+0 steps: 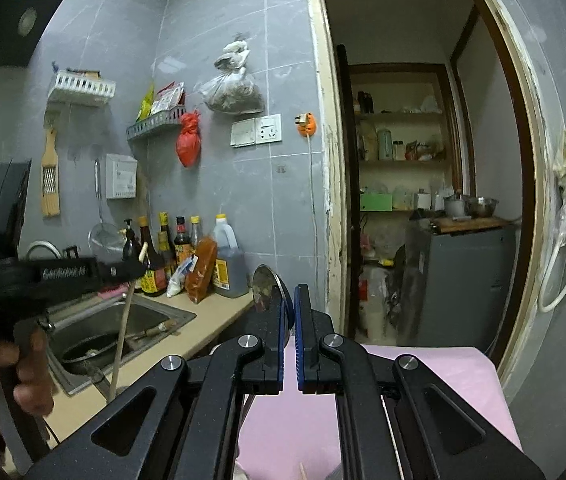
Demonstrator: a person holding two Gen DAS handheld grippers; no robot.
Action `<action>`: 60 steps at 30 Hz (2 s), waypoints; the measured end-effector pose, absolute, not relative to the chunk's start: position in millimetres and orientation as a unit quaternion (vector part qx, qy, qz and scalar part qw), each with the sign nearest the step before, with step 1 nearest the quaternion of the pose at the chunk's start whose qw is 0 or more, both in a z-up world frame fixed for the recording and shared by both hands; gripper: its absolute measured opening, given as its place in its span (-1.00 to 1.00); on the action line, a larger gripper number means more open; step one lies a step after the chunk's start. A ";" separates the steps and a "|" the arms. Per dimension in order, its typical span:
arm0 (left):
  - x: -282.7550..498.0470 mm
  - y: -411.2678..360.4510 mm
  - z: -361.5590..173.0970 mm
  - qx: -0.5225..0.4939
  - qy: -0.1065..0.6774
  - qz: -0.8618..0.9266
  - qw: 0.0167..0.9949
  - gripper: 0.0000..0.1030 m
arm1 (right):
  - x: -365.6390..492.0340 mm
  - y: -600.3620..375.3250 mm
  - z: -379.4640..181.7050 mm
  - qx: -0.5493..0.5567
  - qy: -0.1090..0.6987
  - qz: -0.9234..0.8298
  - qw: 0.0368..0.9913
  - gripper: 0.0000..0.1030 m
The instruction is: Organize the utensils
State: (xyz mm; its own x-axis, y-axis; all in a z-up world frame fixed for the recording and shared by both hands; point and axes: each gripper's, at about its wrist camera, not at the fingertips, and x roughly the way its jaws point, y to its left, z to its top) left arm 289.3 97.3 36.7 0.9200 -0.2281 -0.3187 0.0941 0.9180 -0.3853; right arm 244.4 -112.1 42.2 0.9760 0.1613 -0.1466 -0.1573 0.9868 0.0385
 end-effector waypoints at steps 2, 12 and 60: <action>290.7 102.7 32.3 -0.185 0.174 -0.080 0.964 -0.90 | 242.9 -103.1 36.3 0.003 0.076 0.076 0.994 -0.92; 297.5 110.4 15.8 -0.170 0.134 -0.053 0.975 -0.90 | 239.6 -97.3 18.3 -0.007 0.073 0.057 0.996 -0.92; 202.3 30.5 28.1 -0.084 0.149 -0.035 0.985 1.00 | 187.2 -192.3 46.8 0.027 0.096 0.015 0.995 0.84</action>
